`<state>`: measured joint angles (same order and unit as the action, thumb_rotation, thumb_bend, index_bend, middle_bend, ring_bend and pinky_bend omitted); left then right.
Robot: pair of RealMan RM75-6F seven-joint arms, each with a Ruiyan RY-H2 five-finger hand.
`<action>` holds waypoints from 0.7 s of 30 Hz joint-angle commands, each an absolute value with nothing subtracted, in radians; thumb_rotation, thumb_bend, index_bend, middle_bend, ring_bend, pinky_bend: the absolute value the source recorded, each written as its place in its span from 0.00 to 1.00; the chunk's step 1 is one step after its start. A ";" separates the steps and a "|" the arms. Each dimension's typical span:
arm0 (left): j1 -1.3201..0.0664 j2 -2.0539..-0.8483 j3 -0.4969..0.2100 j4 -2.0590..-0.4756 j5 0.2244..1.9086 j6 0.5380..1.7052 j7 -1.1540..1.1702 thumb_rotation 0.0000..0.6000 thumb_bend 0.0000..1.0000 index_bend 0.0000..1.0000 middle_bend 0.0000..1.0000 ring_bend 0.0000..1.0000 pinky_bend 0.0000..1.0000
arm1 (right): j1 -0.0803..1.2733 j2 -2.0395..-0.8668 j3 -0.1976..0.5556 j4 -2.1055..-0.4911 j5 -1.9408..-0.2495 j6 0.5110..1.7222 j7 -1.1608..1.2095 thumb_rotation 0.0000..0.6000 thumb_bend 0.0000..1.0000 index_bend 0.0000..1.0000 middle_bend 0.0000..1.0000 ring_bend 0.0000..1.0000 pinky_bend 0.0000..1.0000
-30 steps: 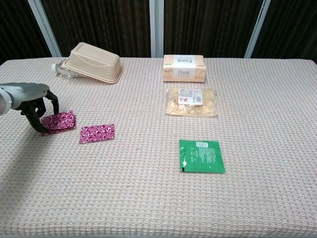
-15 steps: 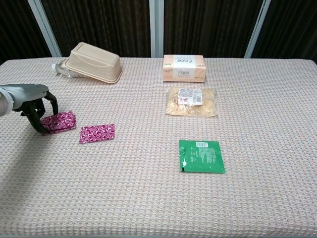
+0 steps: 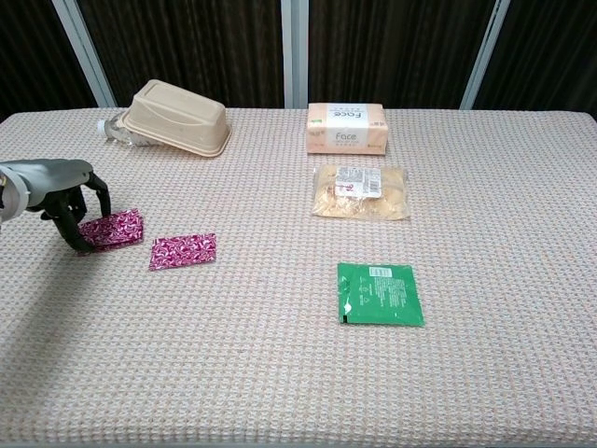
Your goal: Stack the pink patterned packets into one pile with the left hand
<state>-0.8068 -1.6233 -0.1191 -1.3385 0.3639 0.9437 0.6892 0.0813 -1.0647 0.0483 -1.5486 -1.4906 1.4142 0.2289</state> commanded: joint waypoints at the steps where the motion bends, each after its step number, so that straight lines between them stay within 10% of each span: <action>1: -0.811 -1.628 -0.119 -1.336 0.353 0.950 0.704 1.00 0.24 0.44 0.89 0.84 0.98 | 0.081 -1.064 0.048 -1.547 -1.490 1.413 0.231 0.78 0.06 0.11 0.07 0.00 0.00; 21: -0.825 -1.648 -0.134 -1.328 0.300 0.971 0.762 1.00 0.24 0.43 0.89 0.84 0.98 | 0.081 -1.063 0.046 -1.538 -1.486 1.408 0.241 0.78 0.06 0.11 0.07 0.00 0.00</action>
